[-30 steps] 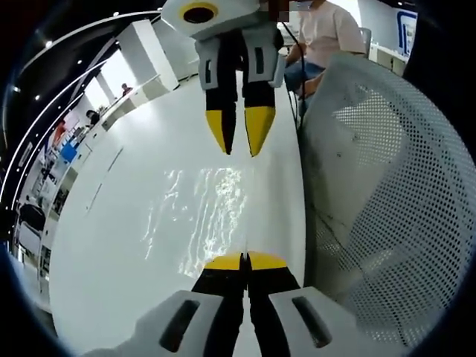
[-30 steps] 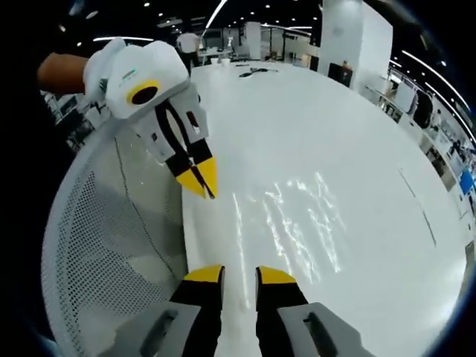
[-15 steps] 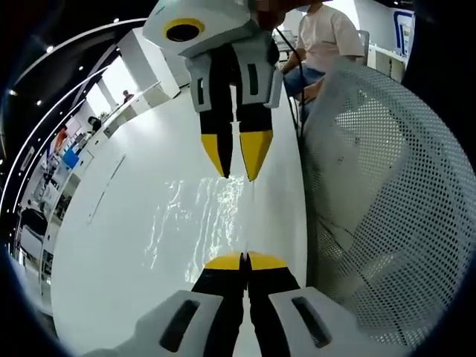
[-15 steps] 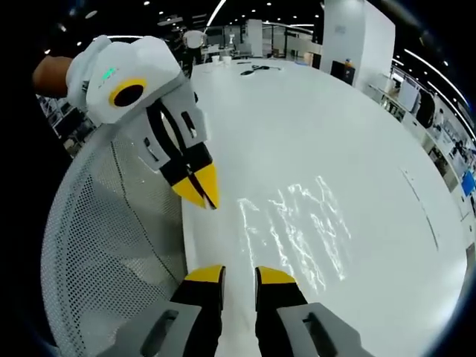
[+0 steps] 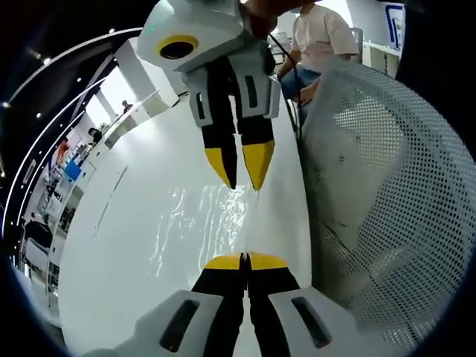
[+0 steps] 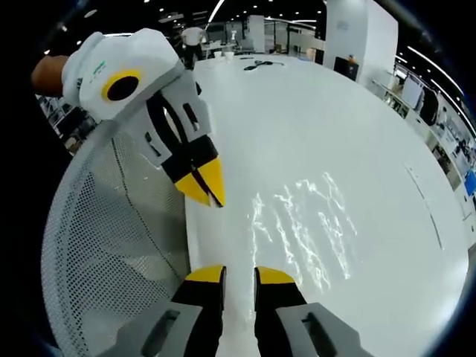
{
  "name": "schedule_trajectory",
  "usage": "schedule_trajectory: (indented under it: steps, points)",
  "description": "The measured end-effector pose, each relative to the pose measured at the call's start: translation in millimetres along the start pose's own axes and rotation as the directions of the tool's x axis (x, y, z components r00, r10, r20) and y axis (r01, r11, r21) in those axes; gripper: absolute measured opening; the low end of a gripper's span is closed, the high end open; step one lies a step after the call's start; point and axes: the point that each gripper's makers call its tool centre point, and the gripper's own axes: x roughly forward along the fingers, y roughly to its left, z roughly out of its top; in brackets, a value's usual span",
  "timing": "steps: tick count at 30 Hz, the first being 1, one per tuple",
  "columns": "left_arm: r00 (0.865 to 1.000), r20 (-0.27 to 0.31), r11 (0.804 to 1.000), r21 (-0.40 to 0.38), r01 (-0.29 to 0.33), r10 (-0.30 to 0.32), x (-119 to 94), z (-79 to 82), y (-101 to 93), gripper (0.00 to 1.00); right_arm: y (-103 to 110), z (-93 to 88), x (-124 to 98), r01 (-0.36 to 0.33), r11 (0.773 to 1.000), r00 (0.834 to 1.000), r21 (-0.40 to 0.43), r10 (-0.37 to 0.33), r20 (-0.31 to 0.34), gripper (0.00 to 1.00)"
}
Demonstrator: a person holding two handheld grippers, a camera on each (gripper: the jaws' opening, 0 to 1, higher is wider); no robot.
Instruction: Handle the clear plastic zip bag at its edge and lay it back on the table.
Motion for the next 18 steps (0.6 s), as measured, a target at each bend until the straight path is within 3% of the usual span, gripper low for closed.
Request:
schedule_trajectory:
  steps: [8,18]
  points:
    - [1.000,0.000,0.999,0.044,0.004,-0.004,0.0,1.0,-1.9,0.00,-2.9,-2.5,-0.2,0.001,1.000,1.000,0.007,-0.001,-0.011,0.11]
    - [0.999,0.050,1.000,-0.013,-0.012,0.013,-2.8,8.2,4.2,0.00,-2.4,-4.3,3.2,-0.001,1.000,1.000,0.007,0.001,-0.013,0.09]
